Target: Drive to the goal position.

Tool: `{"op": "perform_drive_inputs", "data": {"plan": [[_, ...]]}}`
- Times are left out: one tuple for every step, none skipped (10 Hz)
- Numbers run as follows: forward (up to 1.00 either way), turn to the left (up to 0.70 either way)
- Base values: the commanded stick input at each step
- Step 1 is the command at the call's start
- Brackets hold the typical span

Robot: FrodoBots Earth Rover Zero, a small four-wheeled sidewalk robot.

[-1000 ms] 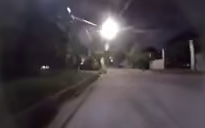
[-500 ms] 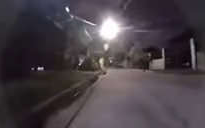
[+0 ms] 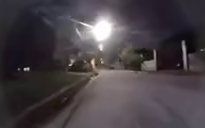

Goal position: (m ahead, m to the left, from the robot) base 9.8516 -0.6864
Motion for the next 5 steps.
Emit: {"op": "perform_drive_inputs", "data": {"plan": [[0.7, 0.0], [0.7, 0.0], [0.7, 0.0], [0.7, 0.0], [0.7, 0.0]]}}
